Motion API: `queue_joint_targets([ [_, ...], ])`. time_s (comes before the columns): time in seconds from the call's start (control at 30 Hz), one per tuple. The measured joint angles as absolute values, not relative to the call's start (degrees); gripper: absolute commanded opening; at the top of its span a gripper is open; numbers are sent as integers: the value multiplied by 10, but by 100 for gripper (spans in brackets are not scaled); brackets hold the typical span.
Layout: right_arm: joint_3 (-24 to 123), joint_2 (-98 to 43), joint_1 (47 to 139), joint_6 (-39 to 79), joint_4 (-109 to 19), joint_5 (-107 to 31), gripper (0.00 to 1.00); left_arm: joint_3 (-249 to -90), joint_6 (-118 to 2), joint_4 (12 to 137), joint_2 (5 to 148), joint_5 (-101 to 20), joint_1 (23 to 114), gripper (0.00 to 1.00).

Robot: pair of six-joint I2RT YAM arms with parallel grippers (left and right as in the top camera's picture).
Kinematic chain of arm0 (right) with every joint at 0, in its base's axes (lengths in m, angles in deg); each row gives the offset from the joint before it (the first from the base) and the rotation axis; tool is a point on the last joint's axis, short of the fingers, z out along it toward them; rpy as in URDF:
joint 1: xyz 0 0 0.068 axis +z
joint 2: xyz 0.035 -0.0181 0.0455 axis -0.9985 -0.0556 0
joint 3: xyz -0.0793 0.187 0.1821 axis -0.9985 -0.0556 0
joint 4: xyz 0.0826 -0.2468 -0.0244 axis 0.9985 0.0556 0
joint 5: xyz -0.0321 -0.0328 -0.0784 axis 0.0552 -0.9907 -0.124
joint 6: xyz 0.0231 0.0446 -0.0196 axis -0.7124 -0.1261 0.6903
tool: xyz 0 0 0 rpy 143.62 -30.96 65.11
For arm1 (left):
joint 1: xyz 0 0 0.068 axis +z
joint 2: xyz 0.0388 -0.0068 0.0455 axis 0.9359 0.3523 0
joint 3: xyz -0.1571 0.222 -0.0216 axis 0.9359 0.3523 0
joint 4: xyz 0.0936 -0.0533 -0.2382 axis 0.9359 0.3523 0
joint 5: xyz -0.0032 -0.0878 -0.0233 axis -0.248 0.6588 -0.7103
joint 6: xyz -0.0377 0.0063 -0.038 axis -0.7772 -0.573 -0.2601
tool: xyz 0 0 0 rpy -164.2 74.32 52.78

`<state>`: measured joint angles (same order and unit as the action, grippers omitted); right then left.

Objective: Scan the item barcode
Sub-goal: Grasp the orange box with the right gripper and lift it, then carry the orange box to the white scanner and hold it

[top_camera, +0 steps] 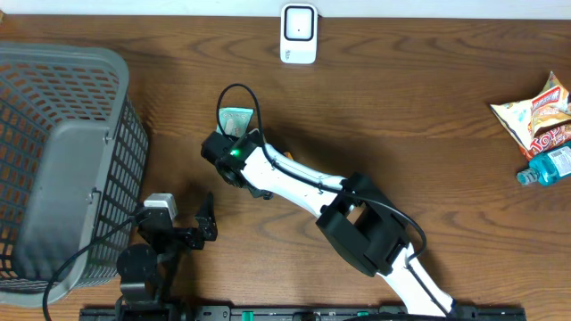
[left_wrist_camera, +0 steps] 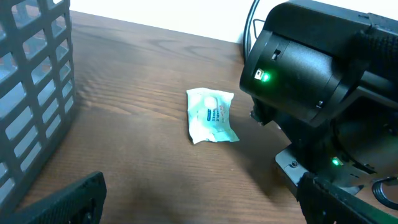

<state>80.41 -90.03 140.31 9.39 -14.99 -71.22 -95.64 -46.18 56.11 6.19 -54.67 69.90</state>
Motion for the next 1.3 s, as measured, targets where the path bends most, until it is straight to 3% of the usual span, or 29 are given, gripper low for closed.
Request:
queue_joint_targets([
  [0.2, 850, -904, 1376, 9, -16, -659, 1, -956, -462, 561, 62, -547, 699, 98],
  [0.5, 1029, -912, 1250, -170, 187, -471, 1, -956, -462, 561, 62, -547, 699, 98],
  [0.77, 1031, -912, 1195, -285, 193, -149, 1, -956, -462, 561, 62, -547, 699, 98],
  [1.0, 1023, -912, 1173, -390, 193, -3, 1, -956, -462, 561, 62, -547, 699, 98],
  [1.3, 1022, -912, 1156, -317, 193, 273, 1, -956, -462, 561, 62, -547, 699, 98],
])
